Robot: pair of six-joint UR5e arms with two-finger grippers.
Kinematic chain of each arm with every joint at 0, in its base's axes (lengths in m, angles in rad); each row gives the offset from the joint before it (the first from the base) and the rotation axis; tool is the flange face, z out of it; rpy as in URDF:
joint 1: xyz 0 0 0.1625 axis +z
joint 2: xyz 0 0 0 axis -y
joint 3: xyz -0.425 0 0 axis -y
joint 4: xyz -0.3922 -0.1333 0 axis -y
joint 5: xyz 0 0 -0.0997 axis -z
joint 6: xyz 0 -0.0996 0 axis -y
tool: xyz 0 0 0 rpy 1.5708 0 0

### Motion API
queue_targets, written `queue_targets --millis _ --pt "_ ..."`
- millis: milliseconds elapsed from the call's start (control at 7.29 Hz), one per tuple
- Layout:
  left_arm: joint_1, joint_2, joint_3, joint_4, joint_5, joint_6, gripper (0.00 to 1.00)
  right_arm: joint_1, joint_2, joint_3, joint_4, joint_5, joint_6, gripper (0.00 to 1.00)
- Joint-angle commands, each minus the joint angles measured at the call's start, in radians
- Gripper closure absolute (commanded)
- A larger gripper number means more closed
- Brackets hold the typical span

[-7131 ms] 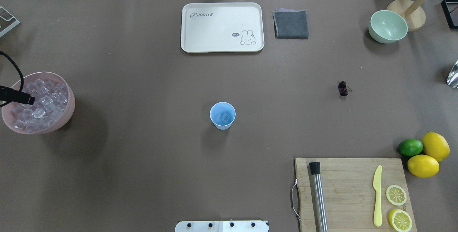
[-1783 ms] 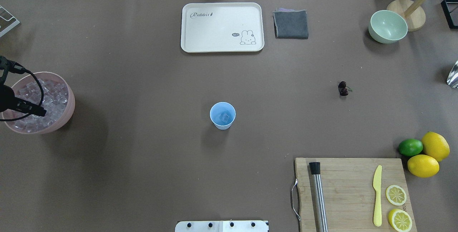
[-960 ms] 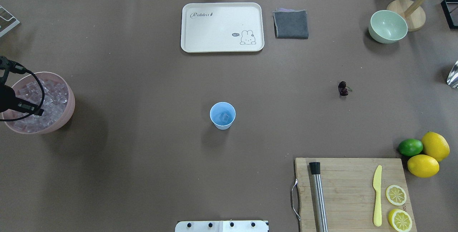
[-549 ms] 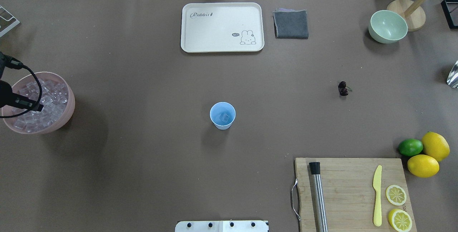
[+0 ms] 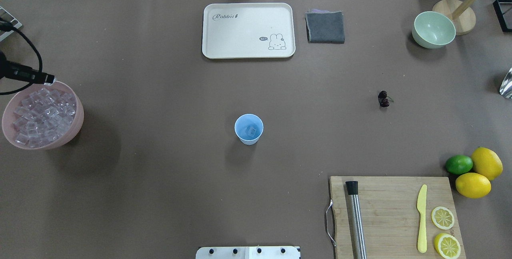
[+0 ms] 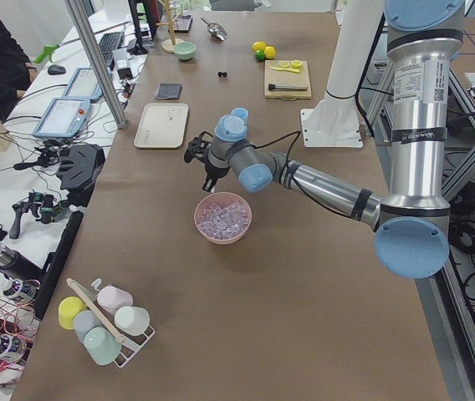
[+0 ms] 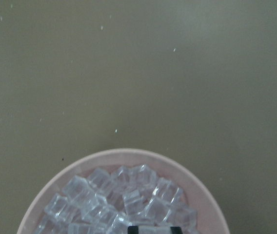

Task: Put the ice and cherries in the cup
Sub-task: 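Carry the second ice cube with the left gripper over the cup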

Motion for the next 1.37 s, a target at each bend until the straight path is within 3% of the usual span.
queue_targets --millis 0,274,823,1097,1234 --pt "0.008 -0.162 -0.004 0.001 -0.001 -0.15 1.0 0.0 0.0 -0.003 0.0 0.0 0.0 0.0" --pt "0.155 -0.306 -0.012 -0.001 0.044 -0.364 1.0 0.0 0.0 -0.011 0.002 0.0 -0.002 0.0" --pt "0.604 -0.498 0.018 0.08 0.543 -0.567 1.0 0.0 -0.007 -0.012 0.002 -0.006 -0.003 0.0" --pt "0.723 -0.535 0.074 0.082 0.688 -0.607 1.0 0.0 -0.01 -0.013 0.002 -0.005 -0.003 0.0" --pt "0.726 -0.537 0.092 0.08 0.693 -0.607 1.0 0.0 -0.012 -0.011 0.002 -0.005 -0.003 0.0"
